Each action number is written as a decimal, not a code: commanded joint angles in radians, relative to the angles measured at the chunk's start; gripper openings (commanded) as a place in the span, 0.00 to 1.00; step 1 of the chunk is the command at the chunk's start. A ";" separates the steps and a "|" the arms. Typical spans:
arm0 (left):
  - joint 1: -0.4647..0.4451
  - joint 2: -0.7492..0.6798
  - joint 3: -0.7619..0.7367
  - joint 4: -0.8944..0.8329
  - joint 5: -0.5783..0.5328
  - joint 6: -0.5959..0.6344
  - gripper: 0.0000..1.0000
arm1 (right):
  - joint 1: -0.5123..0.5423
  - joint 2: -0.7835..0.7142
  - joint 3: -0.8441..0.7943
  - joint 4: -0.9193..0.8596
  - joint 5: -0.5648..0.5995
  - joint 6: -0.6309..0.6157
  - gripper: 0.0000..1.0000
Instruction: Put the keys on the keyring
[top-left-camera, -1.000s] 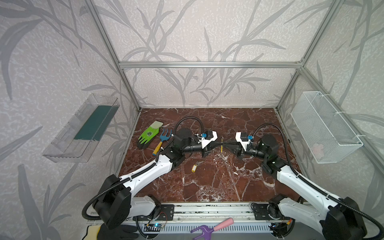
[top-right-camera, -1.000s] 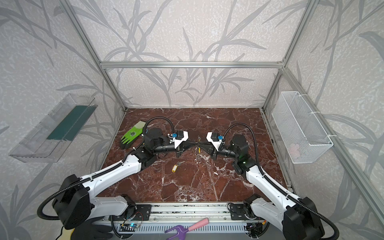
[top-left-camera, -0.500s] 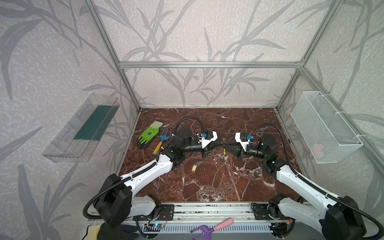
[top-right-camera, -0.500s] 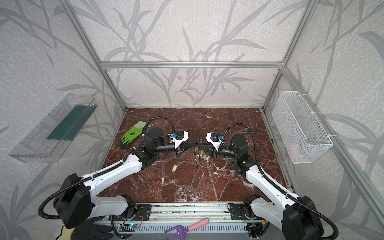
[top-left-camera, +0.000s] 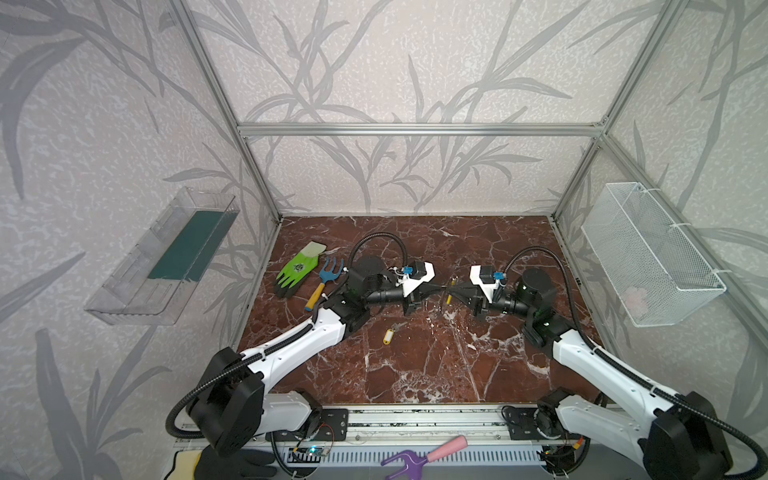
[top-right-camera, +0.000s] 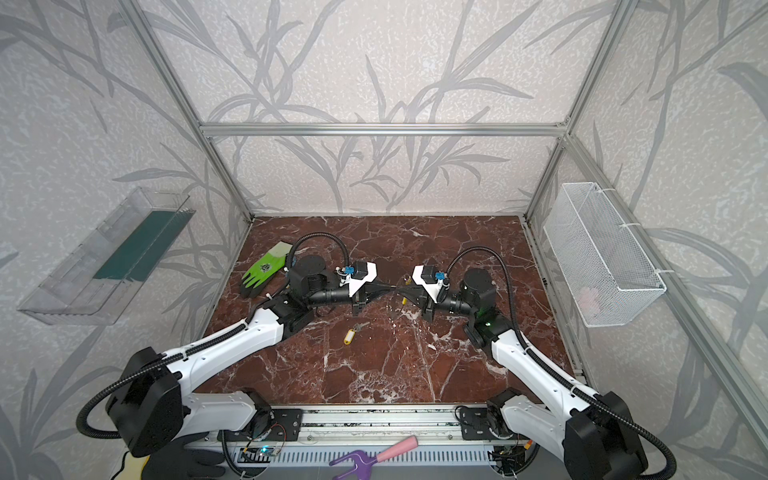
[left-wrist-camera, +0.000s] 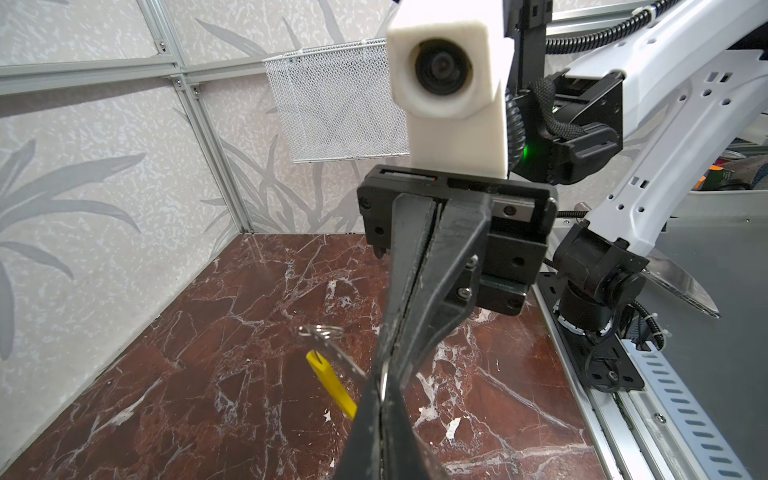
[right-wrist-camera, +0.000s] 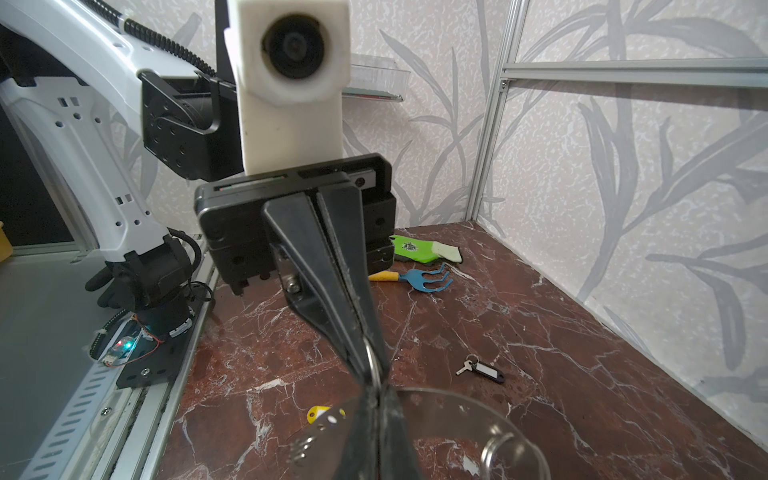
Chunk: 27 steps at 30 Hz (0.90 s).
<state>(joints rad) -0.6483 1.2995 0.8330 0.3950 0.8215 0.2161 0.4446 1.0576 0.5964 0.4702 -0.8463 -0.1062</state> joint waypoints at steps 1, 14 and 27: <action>0.002 -0.022 0.020 -0.003 0.021 0.018 0.00 | -0.004 -0.008 -0.008 0.026 -0.006 -0.004 0.00; -0.001 -0.060 0.080 -0.258 -0.167 0.201 0.29 | -0.004 -0.008 0.071 -0.196 0.107 -0.052 0.00; -0.058 -0.086 0.164 -0.464 -0.402 0.391 0.39 | 0.008 0.047 0.223 -0.471 0.185 -0.089 0.00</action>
<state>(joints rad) -0.6910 1.2026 0.9630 -0.0139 0.4889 0.5396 0.4461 1.0931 0.7650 0.0864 -0.6846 -0.1768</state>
